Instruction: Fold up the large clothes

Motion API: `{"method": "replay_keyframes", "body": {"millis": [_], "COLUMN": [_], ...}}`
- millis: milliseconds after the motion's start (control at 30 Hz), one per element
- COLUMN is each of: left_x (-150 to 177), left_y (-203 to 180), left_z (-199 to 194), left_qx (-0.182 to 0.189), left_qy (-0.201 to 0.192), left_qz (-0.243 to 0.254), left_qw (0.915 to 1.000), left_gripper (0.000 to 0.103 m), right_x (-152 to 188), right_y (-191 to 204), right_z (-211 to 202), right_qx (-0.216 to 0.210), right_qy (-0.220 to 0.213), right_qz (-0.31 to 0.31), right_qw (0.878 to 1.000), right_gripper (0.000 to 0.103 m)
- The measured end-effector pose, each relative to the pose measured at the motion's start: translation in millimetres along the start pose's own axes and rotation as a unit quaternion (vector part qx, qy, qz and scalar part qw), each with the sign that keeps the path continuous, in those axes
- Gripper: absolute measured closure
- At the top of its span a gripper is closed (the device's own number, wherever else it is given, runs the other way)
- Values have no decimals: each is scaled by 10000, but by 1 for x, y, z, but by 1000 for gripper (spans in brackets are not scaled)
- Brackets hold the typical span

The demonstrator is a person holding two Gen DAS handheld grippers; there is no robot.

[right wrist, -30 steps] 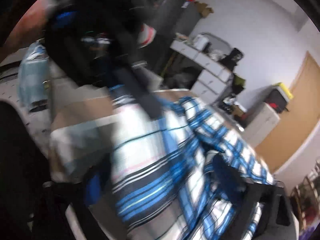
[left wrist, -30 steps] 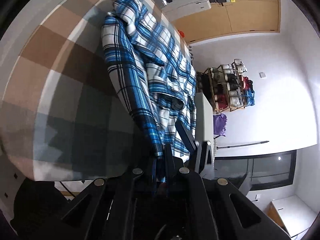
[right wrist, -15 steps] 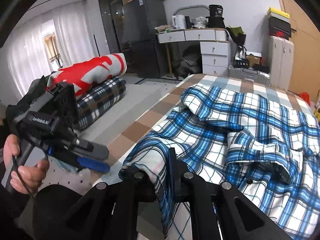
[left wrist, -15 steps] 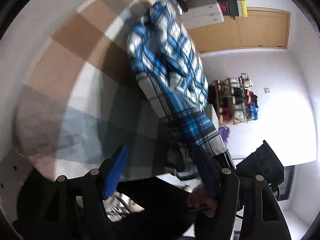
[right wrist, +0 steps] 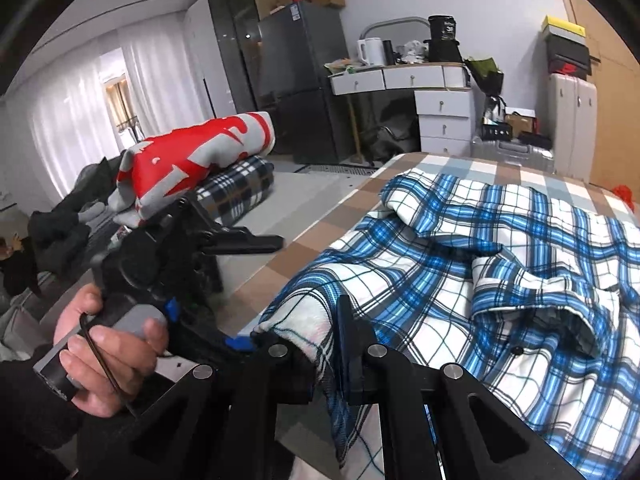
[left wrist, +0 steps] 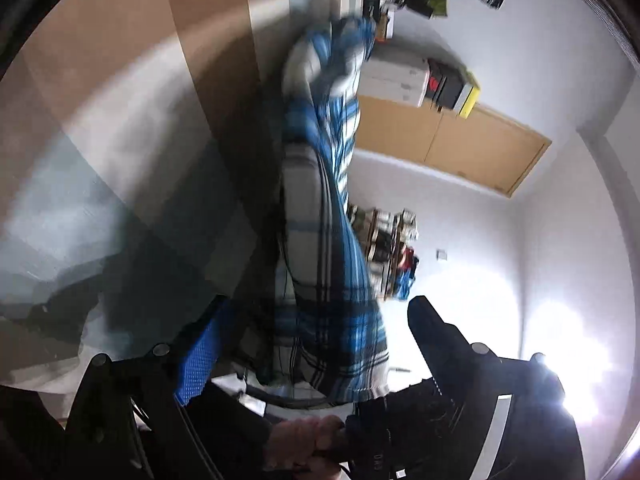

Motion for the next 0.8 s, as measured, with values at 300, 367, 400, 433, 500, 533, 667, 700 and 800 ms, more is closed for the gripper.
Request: {"method": "replay_keyframes", "body": {"millis": [300,367,400,433,500,533,667,700,800], "left_x": [-10,-9,-7,-6,-4,-5,0,0,0], "left_y": [-9,-12,-13,-17,-22,-27,-21,-19,-19], "left_z": [15,19,23,22,23,18,20,21,19], "left_qx": [187,200,216,206,-81,-353,-529,-542,-481], "left_qy": [-78,0,34,51,-27,-186,-74,-83,-217], "left_qz": [-175,-131,-84,44,399,679,798,805,819], "left_qw": [9996,9997,9997,9998,9992,9969,9954,9952,9952], "left_gripper": [18,18,18,18,40,60,99,100,100], "right_x": [7,14,17,20,24,26,35,40,54], "right_y": [4,9,11,14,19,20,19,16,5], "right_z": [5,8,9,10,11,11,14,14,3], "right_qx": [-217,-236,-219,-225,-214,-170,-20,-33,-167], "right_qy": [41,142,175,214,290,299,553,676,779], "right_qz": [-206,-394,-488,-571,-723,-790,-646,-456,193], "right_qw": [9995,9988,9984,9979,9967,9963,9964,9967,9966], "right_gripper": [95,95,95,95,94,94,93,93,91]}}
Point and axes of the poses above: each gripper's, at about its wrist camera, not at the fingertips, and z roughly the way its jaws point, y to its left, x to its underside, the point moved 7 cm from there along z, roughly the way its jaws point, and after that the axes turned 5 degrees about z, right-handed, at the moved point
